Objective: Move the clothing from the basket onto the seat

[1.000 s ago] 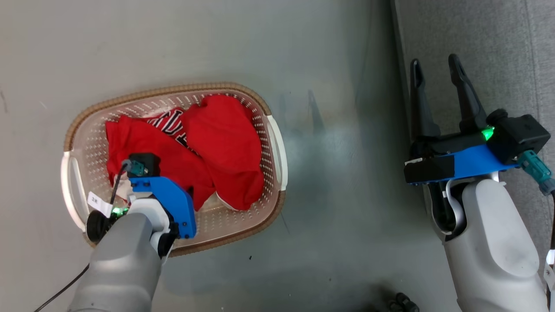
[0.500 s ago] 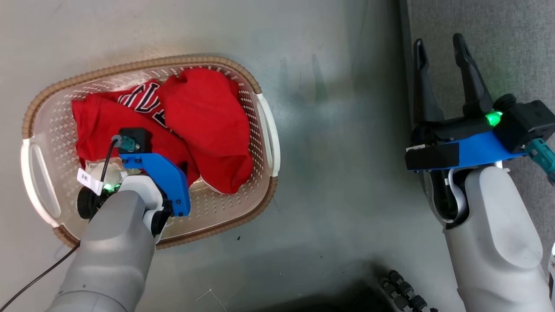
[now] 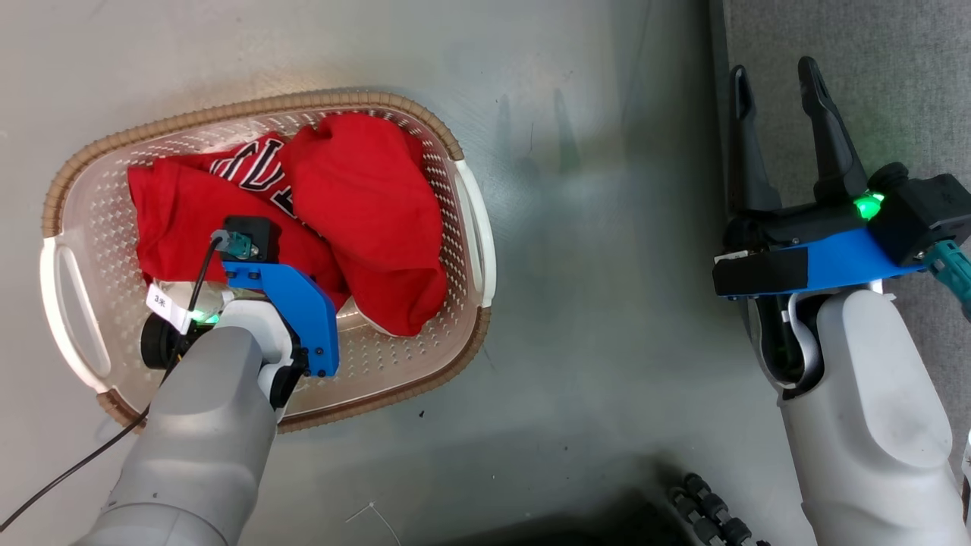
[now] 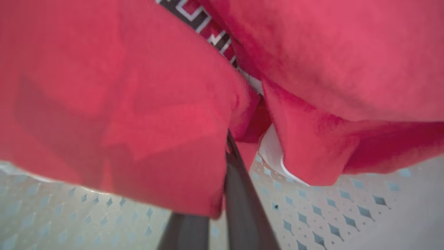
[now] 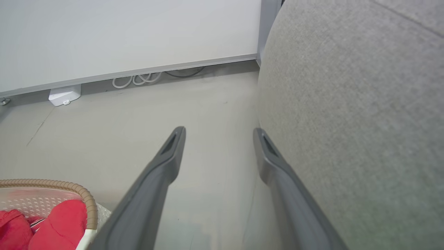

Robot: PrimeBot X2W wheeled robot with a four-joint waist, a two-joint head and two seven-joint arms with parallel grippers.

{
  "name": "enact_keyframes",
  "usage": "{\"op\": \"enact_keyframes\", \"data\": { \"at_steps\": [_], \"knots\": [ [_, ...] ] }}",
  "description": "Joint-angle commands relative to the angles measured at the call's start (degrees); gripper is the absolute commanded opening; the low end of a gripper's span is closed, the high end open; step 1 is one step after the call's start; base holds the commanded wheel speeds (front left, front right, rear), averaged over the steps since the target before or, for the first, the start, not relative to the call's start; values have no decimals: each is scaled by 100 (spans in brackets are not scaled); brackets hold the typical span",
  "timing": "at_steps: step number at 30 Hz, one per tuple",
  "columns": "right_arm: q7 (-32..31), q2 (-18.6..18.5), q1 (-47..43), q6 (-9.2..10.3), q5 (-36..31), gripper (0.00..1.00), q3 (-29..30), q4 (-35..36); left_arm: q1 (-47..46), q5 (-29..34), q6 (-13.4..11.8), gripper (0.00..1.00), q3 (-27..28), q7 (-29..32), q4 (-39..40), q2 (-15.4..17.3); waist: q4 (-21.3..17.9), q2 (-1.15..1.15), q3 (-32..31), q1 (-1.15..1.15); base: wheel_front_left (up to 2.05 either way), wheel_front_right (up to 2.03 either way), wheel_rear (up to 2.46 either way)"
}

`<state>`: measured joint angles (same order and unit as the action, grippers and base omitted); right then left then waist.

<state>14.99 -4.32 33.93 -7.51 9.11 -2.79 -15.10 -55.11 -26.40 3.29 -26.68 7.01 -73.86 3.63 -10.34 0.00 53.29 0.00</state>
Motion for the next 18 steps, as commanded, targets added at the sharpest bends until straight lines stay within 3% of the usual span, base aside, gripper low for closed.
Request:
{"op": "enact_keyframes", "data": {
  "at_steps": [1,18],
  "knots": [
    [30,-16,60,4,12,100,16,-16,-38,-1,32,0,-33,-40,-12,18,19,0,-43,0,0,0,0],
    [30,-119,-252,4,-51,100,35,-216,259,-296,402,0,-493,-797,368,-65,285,0,-990,0,0,0,0]
  ]
}}
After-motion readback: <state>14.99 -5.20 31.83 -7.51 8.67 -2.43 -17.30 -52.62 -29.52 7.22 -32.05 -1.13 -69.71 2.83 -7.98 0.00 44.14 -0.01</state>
